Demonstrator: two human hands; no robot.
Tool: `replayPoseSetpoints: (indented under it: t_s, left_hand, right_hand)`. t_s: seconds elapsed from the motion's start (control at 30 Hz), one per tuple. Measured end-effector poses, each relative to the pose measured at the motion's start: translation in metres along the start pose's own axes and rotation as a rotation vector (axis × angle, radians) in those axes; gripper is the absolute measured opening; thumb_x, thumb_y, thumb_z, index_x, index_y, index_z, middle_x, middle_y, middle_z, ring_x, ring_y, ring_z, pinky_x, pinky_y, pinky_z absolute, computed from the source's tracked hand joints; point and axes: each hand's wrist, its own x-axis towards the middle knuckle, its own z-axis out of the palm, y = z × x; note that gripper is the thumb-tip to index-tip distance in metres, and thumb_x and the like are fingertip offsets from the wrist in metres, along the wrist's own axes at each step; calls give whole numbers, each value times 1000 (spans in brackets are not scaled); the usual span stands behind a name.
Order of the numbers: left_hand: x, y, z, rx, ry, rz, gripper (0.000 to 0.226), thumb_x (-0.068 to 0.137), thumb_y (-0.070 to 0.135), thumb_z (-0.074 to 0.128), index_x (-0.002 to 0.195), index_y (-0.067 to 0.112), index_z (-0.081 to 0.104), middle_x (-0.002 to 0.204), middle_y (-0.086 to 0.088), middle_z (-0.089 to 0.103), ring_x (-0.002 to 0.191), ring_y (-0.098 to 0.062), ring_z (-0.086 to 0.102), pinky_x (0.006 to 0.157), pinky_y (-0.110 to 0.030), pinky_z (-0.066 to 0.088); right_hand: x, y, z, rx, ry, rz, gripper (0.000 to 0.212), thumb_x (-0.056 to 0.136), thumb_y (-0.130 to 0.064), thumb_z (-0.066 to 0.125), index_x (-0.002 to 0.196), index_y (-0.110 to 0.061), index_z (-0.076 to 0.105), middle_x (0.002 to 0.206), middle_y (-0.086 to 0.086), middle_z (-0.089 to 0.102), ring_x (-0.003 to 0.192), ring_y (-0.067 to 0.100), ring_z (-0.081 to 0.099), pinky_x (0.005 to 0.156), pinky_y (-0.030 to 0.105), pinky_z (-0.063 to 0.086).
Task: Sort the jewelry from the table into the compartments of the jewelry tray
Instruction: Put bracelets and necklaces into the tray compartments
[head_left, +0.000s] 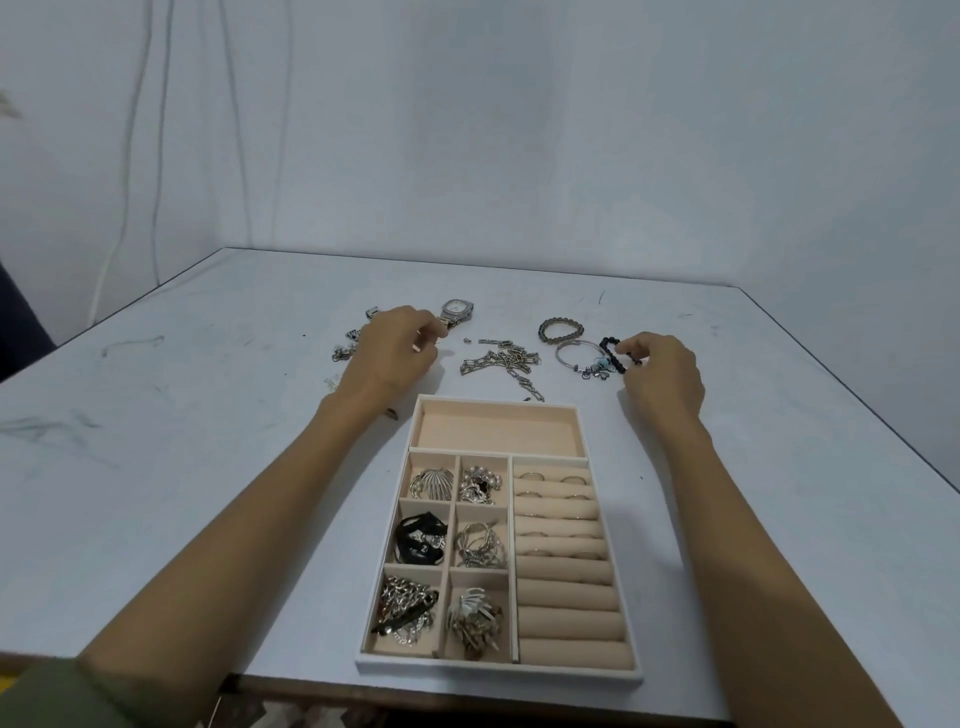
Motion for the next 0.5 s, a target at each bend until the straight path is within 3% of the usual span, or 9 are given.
replayPoseSetpoints:
  t_s: [0.17,0.33,0.5]
  left_hand:
    - [-21,8,-23,-164,59,-45,23,83,0,57,95,11,72,93,1,70,78,-16,65,83,-31,53]
    - [-42,9,-37,-315,89,-105,22,83,0,62,90,18,72,84,10,68,71,7,61,72,-6,48]
    - [-61,15,-46,-390,99,-156,21,84,1,63,88,21,71,85,12,68,78,-3,65,73,-11,52]
  right_hand:
    - [0,5,8,-122,1,3,38,90,0,46,121,-14,61,123,12,52,114,29,49,72,33,41]
    - [2,9,9,-108,22,18,20,91,-3,52,101,-5,69,115,15,56,109,33,53,70,31,38]
    - [1,9,7,-91,23,-10,18,93,-4,46,99,0,63,121,16,46,113,32,45,72,34,39]
